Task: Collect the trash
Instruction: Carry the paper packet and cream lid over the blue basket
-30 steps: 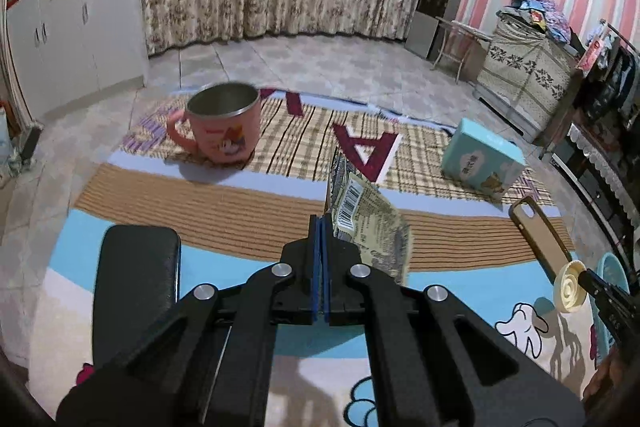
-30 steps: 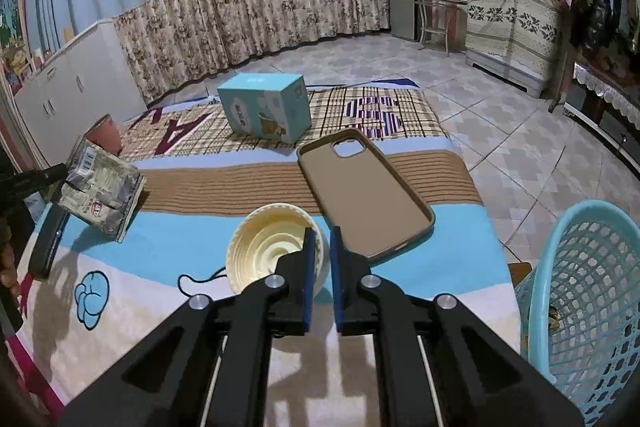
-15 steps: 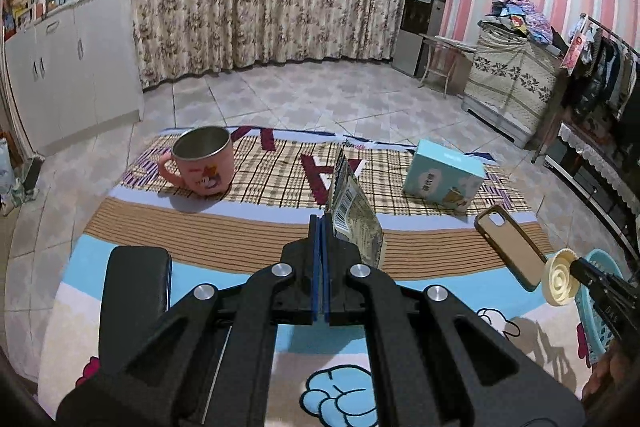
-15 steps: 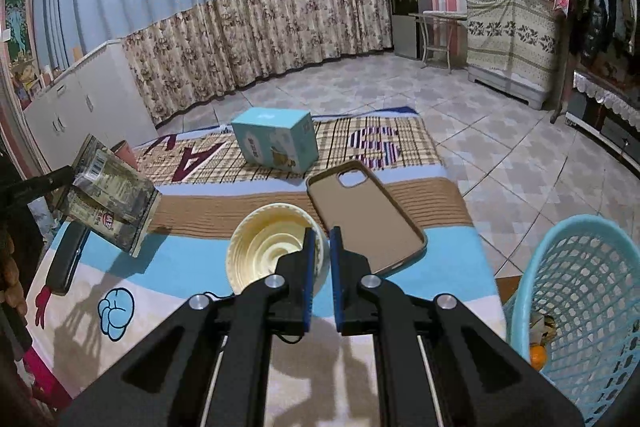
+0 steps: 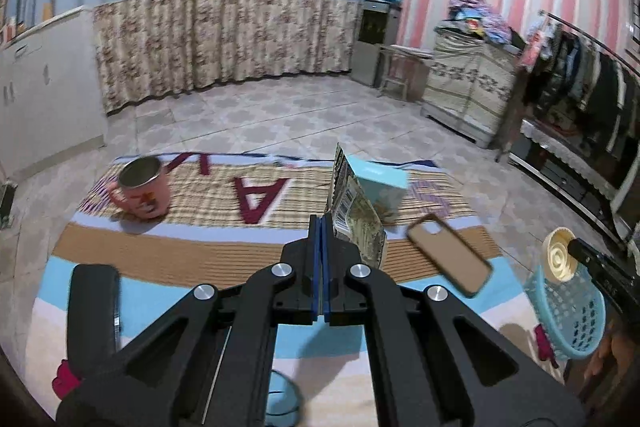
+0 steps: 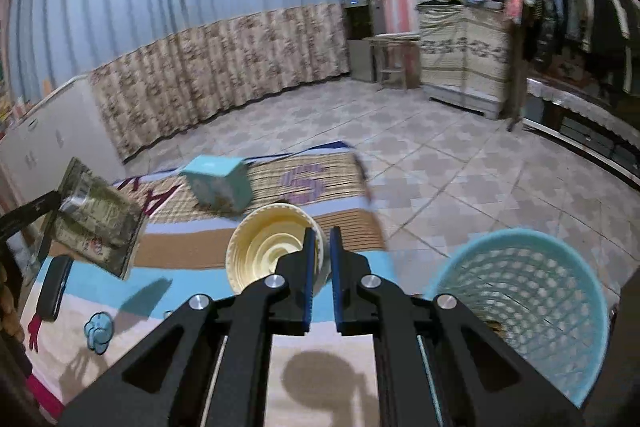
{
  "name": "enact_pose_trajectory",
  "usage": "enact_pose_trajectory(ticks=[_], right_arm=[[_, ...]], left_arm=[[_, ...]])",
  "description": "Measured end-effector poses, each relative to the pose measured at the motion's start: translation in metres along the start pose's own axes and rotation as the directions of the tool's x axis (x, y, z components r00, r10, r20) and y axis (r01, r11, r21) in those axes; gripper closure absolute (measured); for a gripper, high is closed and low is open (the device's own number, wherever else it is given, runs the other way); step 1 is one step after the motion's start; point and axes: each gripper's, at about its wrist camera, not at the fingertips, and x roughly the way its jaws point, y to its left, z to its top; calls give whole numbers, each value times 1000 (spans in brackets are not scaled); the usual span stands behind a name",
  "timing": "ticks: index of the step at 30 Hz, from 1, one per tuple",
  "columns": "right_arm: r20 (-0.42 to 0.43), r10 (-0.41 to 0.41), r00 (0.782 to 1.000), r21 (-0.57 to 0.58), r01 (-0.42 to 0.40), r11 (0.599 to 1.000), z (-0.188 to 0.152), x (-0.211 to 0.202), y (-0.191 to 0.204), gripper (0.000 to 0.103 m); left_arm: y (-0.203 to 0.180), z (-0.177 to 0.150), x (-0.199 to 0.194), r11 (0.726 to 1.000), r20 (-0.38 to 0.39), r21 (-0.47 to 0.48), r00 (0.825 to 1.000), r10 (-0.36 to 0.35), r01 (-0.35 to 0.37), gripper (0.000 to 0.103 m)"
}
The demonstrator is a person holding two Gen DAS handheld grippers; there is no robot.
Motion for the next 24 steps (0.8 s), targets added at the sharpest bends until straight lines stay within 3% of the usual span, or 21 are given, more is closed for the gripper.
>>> enact_pose_trajectory(ticks=[5, 13, 24], right_arm=[[24, -119, 993, 44, 118, 992, 2, -17, -41, 95], [2, -295, 956, 102, 293, 951, -13, -43, -104, 95], [-39, -390, 920, 215, 389, 896, -34, -61, -170, 95]], left_arm=[[-46, 3, -5, 994, 9, 58, 996, -93, 93, 103], [-124, -8, -2, 963, -25, 138, 972, -232, 233, 103], [-223, -45, 5, 901, -95, 184, 919, -381, 393, 103]])
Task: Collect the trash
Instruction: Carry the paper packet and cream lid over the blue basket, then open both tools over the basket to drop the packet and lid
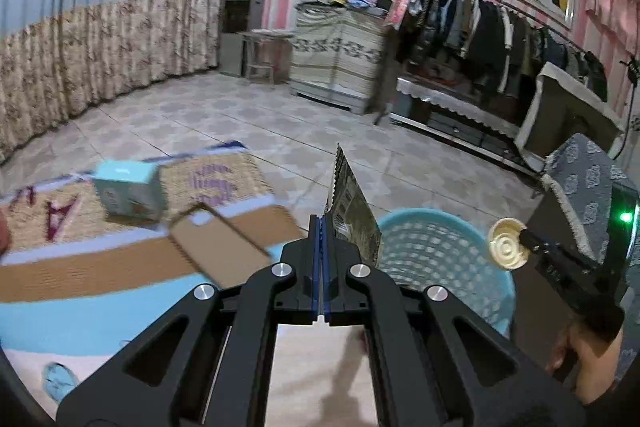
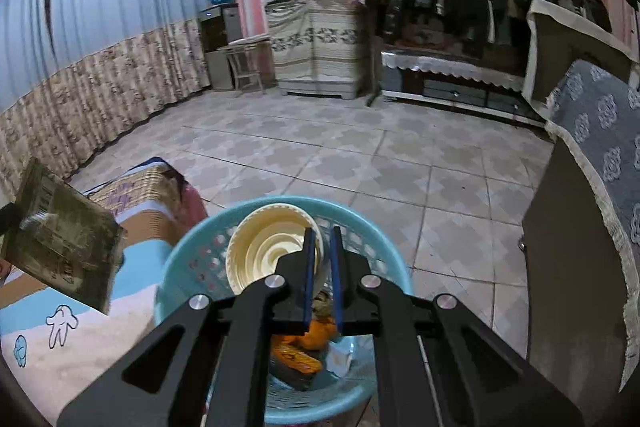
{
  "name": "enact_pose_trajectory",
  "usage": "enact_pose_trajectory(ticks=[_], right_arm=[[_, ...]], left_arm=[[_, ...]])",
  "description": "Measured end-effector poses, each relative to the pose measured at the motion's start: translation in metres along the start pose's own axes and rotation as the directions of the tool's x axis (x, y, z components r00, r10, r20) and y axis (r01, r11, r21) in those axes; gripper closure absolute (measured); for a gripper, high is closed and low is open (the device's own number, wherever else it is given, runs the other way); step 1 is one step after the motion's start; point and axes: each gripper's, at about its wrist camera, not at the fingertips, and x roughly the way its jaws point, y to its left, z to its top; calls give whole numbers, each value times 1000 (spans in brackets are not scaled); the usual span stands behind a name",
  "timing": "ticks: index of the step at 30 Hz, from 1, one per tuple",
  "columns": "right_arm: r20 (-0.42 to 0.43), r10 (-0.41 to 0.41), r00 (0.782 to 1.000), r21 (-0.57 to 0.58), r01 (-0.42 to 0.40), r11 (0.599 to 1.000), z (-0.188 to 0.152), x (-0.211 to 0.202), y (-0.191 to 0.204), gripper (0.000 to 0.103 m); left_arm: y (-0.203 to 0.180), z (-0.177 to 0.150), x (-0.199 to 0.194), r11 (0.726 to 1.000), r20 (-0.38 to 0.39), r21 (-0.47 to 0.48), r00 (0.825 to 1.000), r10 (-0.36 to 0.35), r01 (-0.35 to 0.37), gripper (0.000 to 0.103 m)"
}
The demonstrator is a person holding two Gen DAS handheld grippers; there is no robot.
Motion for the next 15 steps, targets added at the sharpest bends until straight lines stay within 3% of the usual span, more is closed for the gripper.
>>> enact_pose_trajectory(ticks=[7, 12, 15], right_arm=[[-11, 7, 1000, 33, -7, 999, -3, 8, -15, 95], [-28, 3, 1000, 35, -2, 999, -8, 14, -16, 95], [-39, -1, 999, 30, 2, 1000, -11, 18, -15, 95]], left_arm=[[-44, -11, 30, 996, -29, 73, 998, -47, 49, 103], [-49, -20, 53, 997, -61, 76, 998, -25, 30, 102], [-47, -21, 59, 998, -68, 62, 998, -12, 16, 79]])
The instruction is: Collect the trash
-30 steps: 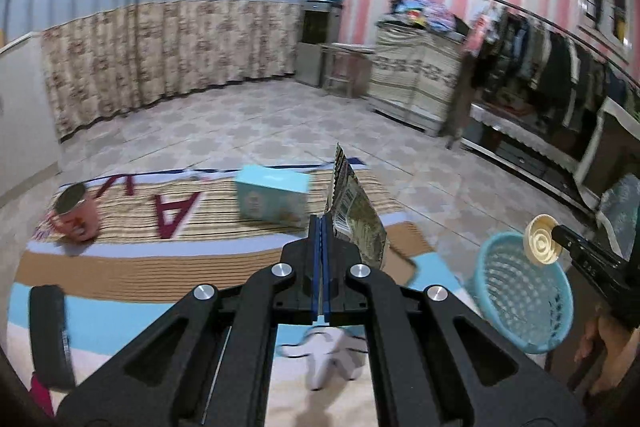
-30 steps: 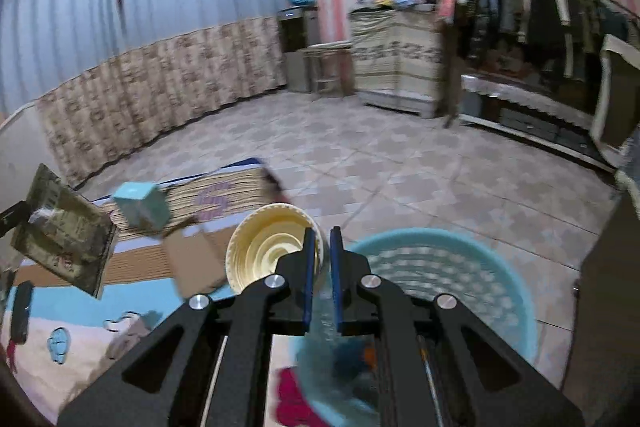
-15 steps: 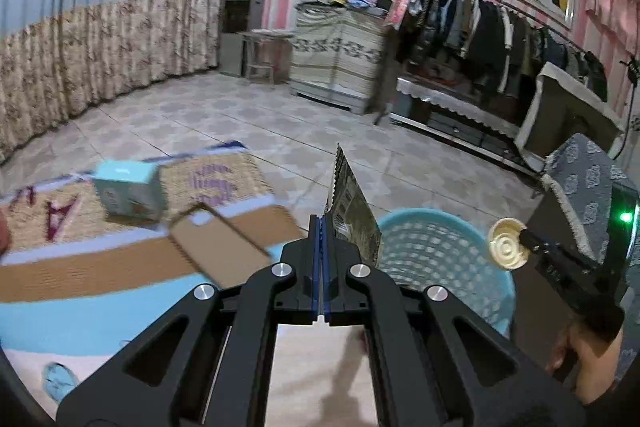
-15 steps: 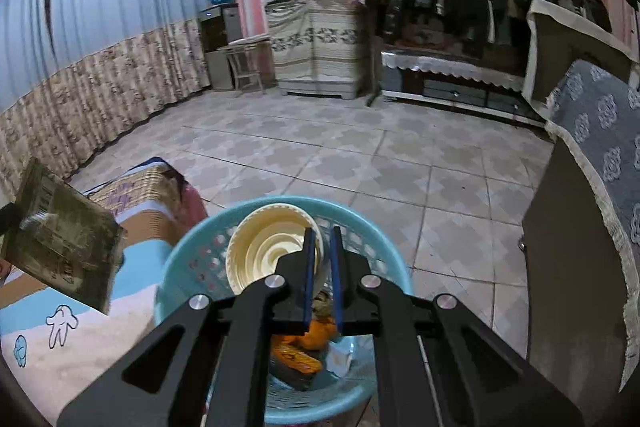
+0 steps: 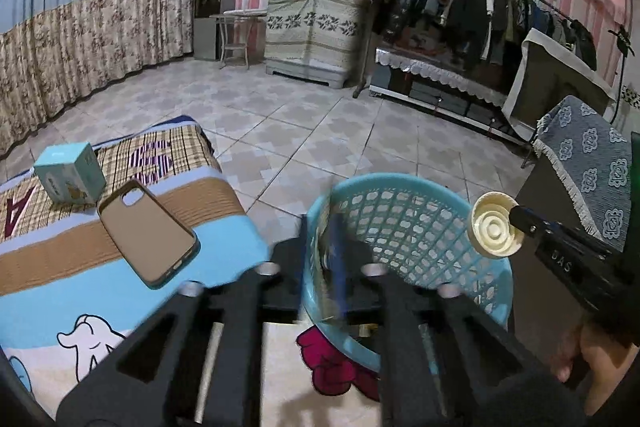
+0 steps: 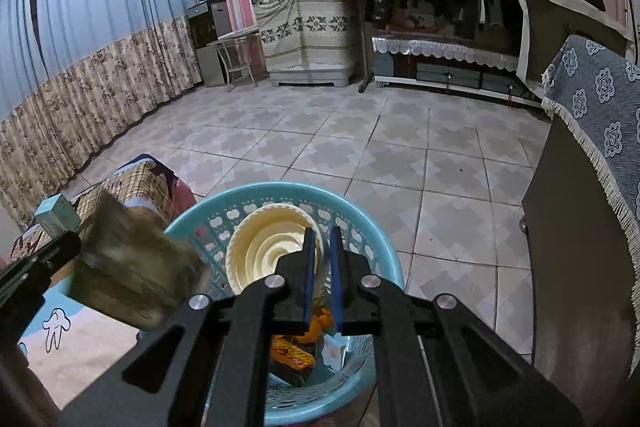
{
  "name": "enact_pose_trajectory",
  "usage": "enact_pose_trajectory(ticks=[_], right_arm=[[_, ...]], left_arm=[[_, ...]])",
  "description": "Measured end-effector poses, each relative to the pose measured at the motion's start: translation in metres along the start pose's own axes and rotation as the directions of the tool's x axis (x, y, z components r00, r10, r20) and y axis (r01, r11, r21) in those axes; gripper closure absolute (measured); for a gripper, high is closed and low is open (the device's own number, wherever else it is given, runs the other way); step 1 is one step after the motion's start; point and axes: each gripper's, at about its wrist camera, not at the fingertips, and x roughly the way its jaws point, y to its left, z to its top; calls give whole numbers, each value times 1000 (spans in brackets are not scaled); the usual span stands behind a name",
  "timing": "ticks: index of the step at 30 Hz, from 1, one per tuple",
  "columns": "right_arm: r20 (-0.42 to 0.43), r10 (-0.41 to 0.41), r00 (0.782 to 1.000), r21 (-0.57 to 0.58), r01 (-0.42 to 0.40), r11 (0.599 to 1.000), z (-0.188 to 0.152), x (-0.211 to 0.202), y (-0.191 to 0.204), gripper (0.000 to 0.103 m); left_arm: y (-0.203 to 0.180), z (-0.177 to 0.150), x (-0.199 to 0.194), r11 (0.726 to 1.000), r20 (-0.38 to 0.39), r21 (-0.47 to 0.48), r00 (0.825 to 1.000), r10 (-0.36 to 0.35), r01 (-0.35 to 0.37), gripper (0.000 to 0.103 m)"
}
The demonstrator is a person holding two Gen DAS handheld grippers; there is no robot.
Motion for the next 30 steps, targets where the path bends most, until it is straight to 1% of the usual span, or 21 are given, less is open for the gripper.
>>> enact_pose_trajectory(ticks=[1, 2, 3, 4, 5, 6, 7, 8, 11, 14, 17, 18, 19, 20, 21, 22, 23, 24, 25, 28, 30], right_arm=[[-2, 1, 1000, -2, -1, 1000, 0, 0, 2, 95], [-4, 2, 1000, -5, -2, 1000, 0, 1, 3, 95], [-5, 0, 1000, -9, 0, 1000, -1, 2, 4, 95], [-6, 0, 1000, -17, -1, 1000, -1, 3, 7, 95], [-5, 0, 1000, -23, 0, 1000, -1, 3, 8, 95], [-5, 0, 1000, -26, 0, 1000, 0, 4, 10, 95], [-4, 0, 1000, -31, 0, 1000, -1, 4, 12, 95], [-4, 0, 1000, -38, 0, 999, -1, 5, 14, 95], [-4, -2, 1000, -57, 1, 998, -2, 8, 23, 95], [2, -6, 1000, -68, 7, 998, -3, 11, 29, 92], [-3, -13, 1000, -78, 13, 997, -4, 17, 36, 91], [-6, -16, 1000, -79, 15, 997, -5, 19, 37, 88], [-9, -17, 1000, -81, 17, 997, -5, 22, 38, 75], [-10, -21, 1000, -85, 20, 996, -5, 24, 38, 66], [-8, -26, 1000, -87, 25, 996, -6, 25, 39, 50], [-6, -31, 1000, -89, 30, 996, -6, 27, 39, 44], [-12, -33, 999, -90, 32, 995, -6, 30, 39, 43], [-16, -35, 999, -90, 33, 995, -7, 32, 38, 37], [-16, -32, 999, -86, 30, 996, -8, 34, 38, 26], [-14, -25, 1000, -84, 23, 996, -8, 34, 39, 15], [-3, -27, 1000, -87, 27, 996, -9, 32, 40, 9]], left_arm=[[-1, 0, 0, 1000, 7, -1, 1000, 9, -9, 64], [-1, 1, -1, 1000, 15, -1, 1000, 17, -17, 55], [1, 1, -2, 1000, 24, 0, 999, 25, -25, 54], [4, 1, -5, 1000, 29, 0, 999, 30, -30, 49], [5, 1, -7, 999, 39, 0, 998, 46, -46, 40], [7, 1, -9, 997, 52, 2, 996, 71, -71, 35], [8, 2, -11, 996, 61, 4, 994, 91, -91, 27], [10, 2, -13, 993, 72, 6, 990, 118, -118, 23], [18, 3, -18, 987, 86, 2, 984, 159, -160, 17], [27, 4, -20, 981, 92, -14, 977, 193, -193, 11], [34, 5, -21, 976, 95, -29, 972, 217, -215, 9], [36, 5, -21, 975, 95, -31, 971, 220, -218, 8], [38, 5, -22, 973, 96, -32, 969, 229, -226, 8], [39, 5, -22, 972, 97, -33, 967, 234, -232, 6], [41, 5, -23, 970, 100, -35, 965, 242, -240, 6], [42, 5, -24, 969, 101, -37, 964, 245, -243, 6], [45, 5, -25, 968, 103, -39, 963, 249, -246, 6], [46, 5, -25, 968, 104, -41, 962, 253, -250, 6], [48, 5, -27, 966, 105, -43, 960, 259, -255, 6], [53, 3, -31, 959, 106, -34, 953, 284, -282, 6], [57, 3, -34, 953, 108, -27, 946, 304, -303, 6]])
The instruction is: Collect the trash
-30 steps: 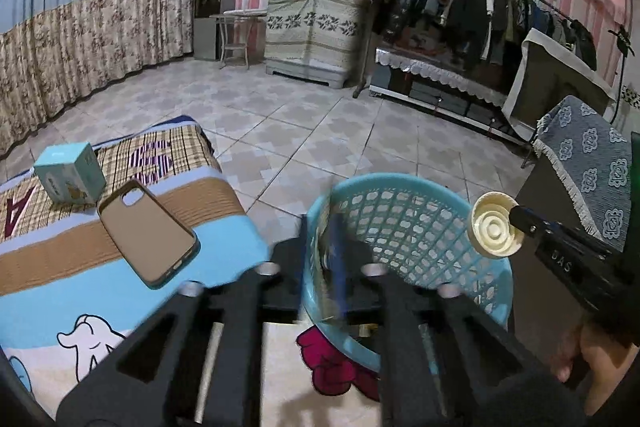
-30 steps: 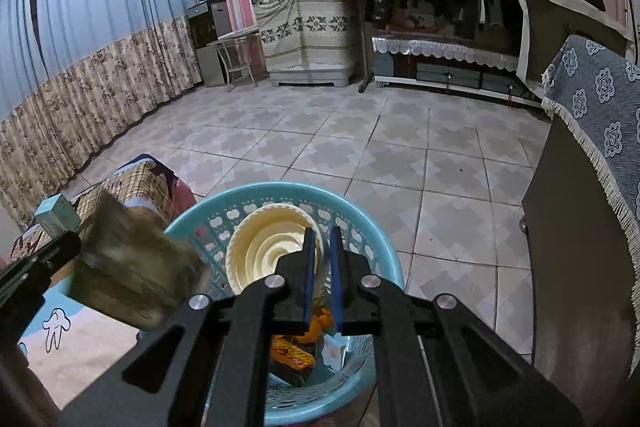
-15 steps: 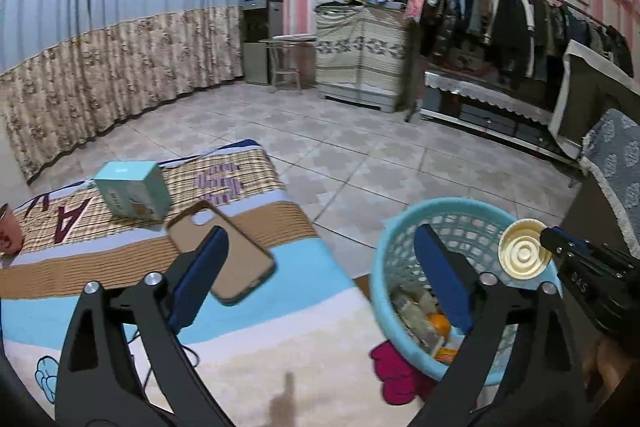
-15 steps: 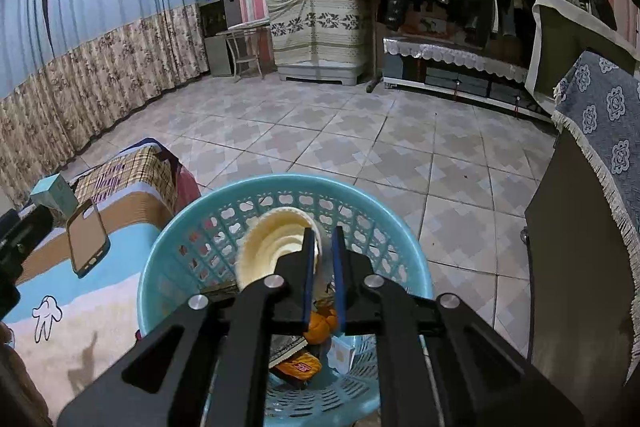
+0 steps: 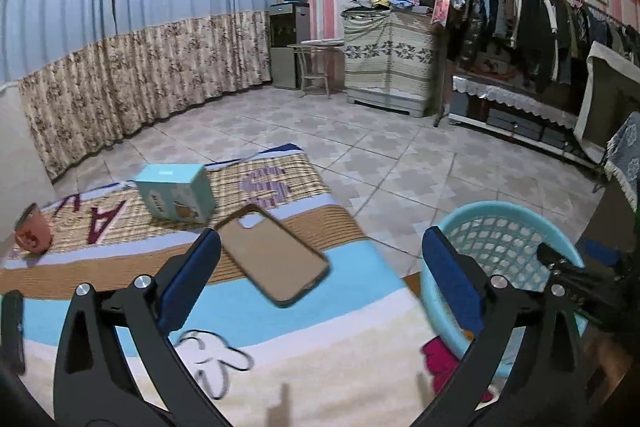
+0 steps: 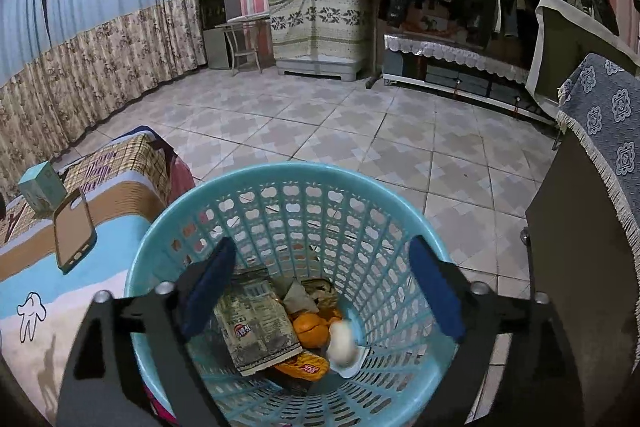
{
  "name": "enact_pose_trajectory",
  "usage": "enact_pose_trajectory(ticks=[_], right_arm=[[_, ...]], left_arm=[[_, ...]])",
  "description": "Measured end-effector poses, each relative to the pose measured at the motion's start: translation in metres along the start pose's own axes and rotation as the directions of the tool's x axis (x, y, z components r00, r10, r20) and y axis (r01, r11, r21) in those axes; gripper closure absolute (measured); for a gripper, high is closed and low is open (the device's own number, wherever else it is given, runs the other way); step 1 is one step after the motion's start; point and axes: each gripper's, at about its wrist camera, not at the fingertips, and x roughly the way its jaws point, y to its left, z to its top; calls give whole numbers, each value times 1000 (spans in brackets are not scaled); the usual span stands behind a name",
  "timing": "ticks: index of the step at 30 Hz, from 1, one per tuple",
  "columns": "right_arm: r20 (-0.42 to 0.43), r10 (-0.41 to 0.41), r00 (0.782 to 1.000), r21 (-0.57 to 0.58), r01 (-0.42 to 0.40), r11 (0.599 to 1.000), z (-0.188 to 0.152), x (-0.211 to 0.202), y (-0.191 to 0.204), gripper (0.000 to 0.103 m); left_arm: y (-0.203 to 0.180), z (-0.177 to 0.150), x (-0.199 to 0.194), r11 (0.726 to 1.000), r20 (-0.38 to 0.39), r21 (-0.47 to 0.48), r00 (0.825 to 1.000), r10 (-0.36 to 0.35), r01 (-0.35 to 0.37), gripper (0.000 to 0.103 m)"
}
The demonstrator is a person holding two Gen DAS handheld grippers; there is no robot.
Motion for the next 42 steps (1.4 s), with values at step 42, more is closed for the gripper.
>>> enact_pose_trajectory(ticks=[42], right_arm=[[149, 365, 919, -237, -325, 916, -82, -184, 124, 4]], left_arm=[[133, -97, -186, 927, 89, -135, 928, 362, -349, 5]])
